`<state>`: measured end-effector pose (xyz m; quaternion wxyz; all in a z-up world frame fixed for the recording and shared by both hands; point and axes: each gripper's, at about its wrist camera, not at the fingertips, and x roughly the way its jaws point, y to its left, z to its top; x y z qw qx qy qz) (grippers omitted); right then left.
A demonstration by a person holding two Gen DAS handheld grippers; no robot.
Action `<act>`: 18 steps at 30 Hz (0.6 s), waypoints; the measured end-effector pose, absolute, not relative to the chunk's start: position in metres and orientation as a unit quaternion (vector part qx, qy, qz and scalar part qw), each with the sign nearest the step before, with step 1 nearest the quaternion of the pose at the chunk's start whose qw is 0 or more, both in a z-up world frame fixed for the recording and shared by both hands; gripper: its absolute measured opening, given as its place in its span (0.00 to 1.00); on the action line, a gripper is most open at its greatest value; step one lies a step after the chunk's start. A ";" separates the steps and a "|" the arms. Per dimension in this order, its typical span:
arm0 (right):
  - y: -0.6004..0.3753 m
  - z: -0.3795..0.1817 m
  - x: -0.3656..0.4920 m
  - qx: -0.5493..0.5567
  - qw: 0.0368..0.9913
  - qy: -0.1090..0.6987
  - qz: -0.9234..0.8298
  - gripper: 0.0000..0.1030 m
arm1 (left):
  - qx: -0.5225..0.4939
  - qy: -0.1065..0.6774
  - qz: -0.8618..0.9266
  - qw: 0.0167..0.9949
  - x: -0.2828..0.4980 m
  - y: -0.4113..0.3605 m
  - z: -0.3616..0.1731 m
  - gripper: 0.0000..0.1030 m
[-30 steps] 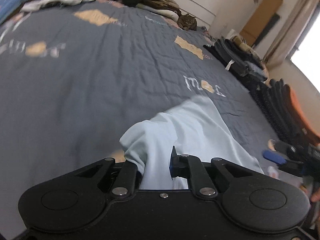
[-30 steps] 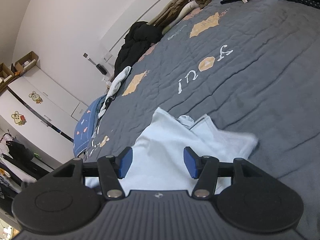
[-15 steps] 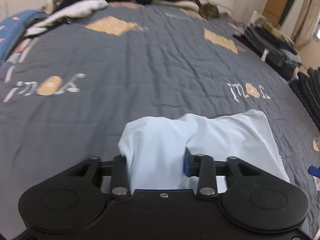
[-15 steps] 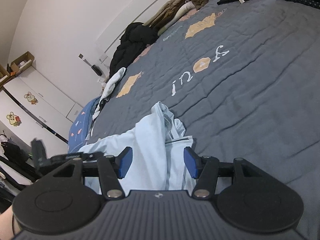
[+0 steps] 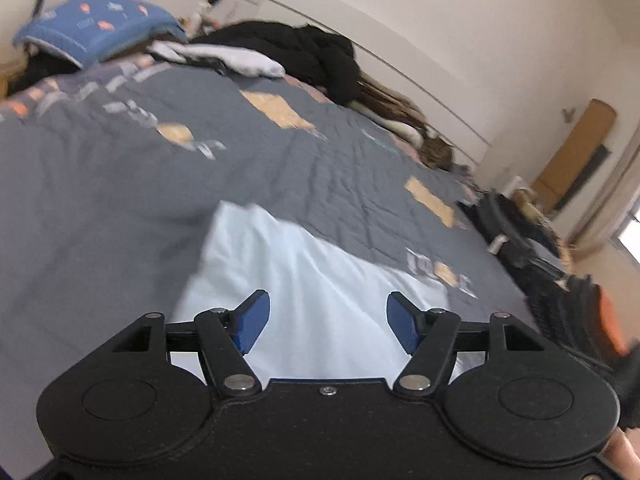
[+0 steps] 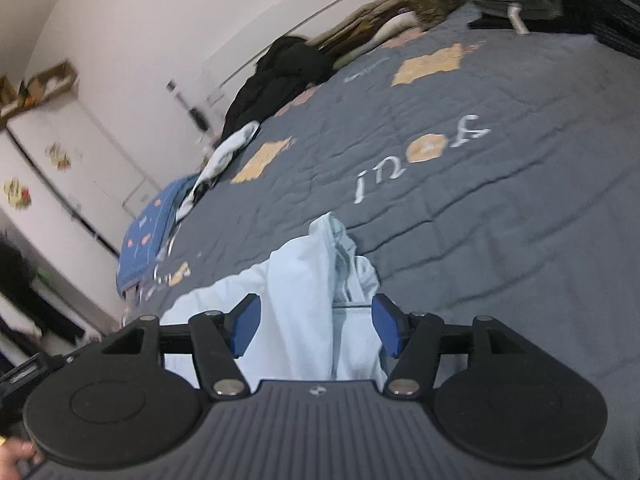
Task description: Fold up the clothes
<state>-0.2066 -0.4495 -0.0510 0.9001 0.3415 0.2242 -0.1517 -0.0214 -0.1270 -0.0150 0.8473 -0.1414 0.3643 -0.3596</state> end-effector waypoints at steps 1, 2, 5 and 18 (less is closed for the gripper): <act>-0.451 -0.051 -0.198 0.328 0.904 0.228 -0.151 0.59 | -0.134 0.368 -0.362 0.846 -0.021 -0.132 -0.015 0.62; -0.453 -0.051 -0.191 0.318 0.907 0.229 -0.152 0.59 | -0.129 0.367 -0.366 0.845 -0.021 -0.137 -0.014 0.62; -0.463 -0.055 -0.169 0.302 0.911 0.229 -0.162 0.59 | -0.135 0.361 -0.378 0.842 -0.019 -0.144 -0.014 0.62; -0.496 -0.087 -0.105 0.368 0.884 0.259 -0.125 0.03 | -0.152 0.376 -0.370 0.836 0.001 -0.149 -0.026 0.63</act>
